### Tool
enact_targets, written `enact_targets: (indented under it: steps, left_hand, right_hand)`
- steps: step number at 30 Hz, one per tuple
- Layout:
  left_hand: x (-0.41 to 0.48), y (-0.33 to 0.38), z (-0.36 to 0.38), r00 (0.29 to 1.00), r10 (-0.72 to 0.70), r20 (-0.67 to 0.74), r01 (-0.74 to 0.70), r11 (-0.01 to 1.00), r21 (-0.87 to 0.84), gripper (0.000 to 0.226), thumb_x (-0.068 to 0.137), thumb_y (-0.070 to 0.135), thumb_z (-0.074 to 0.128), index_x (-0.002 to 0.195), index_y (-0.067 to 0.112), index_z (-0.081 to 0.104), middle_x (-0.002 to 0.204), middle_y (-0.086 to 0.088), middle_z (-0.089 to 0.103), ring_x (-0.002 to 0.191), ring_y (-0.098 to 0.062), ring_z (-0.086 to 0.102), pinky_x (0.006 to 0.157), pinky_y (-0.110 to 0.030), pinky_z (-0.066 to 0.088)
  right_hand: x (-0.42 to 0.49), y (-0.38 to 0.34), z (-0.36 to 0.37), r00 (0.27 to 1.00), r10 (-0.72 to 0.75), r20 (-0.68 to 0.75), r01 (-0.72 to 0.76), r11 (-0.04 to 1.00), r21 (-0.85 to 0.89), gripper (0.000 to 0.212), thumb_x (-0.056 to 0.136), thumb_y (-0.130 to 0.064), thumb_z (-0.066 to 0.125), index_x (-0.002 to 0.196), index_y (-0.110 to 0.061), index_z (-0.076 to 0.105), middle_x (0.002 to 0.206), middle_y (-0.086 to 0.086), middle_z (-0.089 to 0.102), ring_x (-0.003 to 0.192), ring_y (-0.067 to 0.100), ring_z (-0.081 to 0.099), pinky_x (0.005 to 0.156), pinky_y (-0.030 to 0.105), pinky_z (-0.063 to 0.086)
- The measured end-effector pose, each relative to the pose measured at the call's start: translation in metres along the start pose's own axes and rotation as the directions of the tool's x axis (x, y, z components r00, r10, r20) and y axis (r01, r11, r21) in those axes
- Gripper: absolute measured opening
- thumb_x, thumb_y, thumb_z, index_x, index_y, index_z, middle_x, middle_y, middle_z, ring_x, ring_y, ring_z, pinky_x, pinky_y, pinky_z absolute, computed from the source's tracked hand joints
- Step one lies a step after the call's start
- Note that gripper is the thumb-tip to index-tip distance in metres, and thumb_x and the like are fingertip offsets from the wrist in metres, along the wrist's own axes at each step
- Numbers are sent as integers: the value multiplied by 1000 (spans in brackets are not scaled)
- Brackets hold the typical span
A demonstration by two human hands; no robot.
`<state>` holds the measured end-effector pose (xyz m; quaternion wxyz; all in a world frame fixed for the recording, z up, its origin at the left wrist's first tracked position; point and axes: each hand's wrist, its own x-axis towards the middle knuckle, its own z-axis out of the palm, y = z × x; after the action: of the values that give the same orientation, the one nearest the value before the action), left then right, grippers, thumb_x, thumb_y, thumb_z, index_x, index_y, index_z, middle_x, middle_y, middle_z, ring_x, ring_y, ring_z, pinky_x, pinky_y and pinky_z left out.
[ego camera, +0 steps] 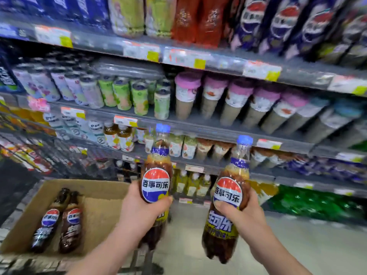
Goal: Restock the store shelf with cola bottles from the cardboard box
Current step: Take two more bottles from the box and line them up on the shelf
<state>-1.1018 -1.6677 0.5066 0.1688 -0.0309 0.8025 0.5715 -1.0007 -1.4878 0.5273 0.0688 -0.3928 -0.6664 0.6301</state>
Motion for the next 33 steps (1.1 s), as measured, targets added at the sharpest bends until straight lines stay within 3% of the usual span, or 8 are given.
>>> enact_targets:
  steps: [5, 7, 10, 18, 23, 26, 30, 33]
  left_hand:
    - [-82, 31, 101, 983, 66, 170, -66, 998, -2, 40, 60, 16, 85, 85, 26, 55, 85, 8, 65, 80, -13, 62, 70, -29, 45]
    - [-118, 51, 141, 962, 119, 247, -123, 992, 1, 39, 62, 15, 84, 81, 28, 52, 81, 13, 60, 77, -8, 58, 65, -27, 42]
    - [-164, 78, 197, 916, 191, 354, -210, 977, 18, 33, 65, 15, 82, 75, 28, 52, 74, 14, 58, 73, -4, 56, 58, -20, 39]
    - [-223, 142, 331, 764, 298, 573, -366, 931, 3, 40, 52, 29, 85, 81, 24, 57, 81, 7, 66, 76, -14, 63, 69, -29, 48]
    - [-240, 172, 423, 696, 320, 643, -361, 930, -72, 50, 58, 18, 86, 100, 18, 58, 91, -1, 69, 79, -16, 65, 69, -29, 50]
    - [-240, 189, 484, 661, 315, 682, -350, 932, -91, 52, 51, 25, 87, 93, 22, 58, 90, 0, 70, 78, -15, 66, 68, -28, 52]
    - [-232, 226, 559, 633, 329, 701, -349, 929, -121, 59, 39, 37, 80, 92, 25, 59, 90, 3, 70, 82, -16, 67, 80, -39, 56]
    - [-226, 260, 606, 607, 369, 704, -361, 917, -169, 51, 48, 31, 83, 90, 27, 54, 92, 6, 67, 84, -14, 65, 78, -35, 54]
  right_hand:
    - [-48, 17, -145, 986, -58, -155, 69, 996, 63, 45, 69, 0, 76, 98, -22, 50, 85, -6, 65, 74, 7, 62, 60, 18, 47]
    - [-70, 19, -199, 971, -88, -224, 106, 992, 69, 42, 70, 0, 75, 89, -25, 47, 84, -10, 62, 72, 2, 59, 54, 10, 46]
    - [-100, 24, -272, 936, -122, -331, 153, 986, 69, 43, 70, 0, 75, 84, -28, 46, 85, -9, 62, 73, 3, 60, 59, 13, 47]
    - [-136, 29, -409, 811, -147, -567, 220, 974, 63, 45, 60, -8, 83, 86, -24, 49, 84, -6, 65, 72, 9, 63, 59, 18, 51]
    - [-119, 29, -487, 744, -123, -657, 250, 963, 102, 38, 70, -5, 76, 87, -26, 49, 82, -7, 63, 69, 8, 61, 48, 13, 49]
    - [-95, 26, -534, 710, -113, -696, 245, 965, 94, 37, 69, -8, 77, 89, -25, 51, 84, -6, 65, 72, 10, 63, 54, 20, 47]
    - [-60, 7, -597, 679, -120, -724, 278, 955, 102, 47, 54, -19, 82, 89, -25, 51, 81, -7, 64, 70, 9, 62, 47, 15, 47]
    - [-32, -7, -641, 669, -134, -731, 296, 950, 97, 59, 51, -23, 81, 102, -26, 52, 87, -6, 67, 77, 13, 65, 59, 25, 49]
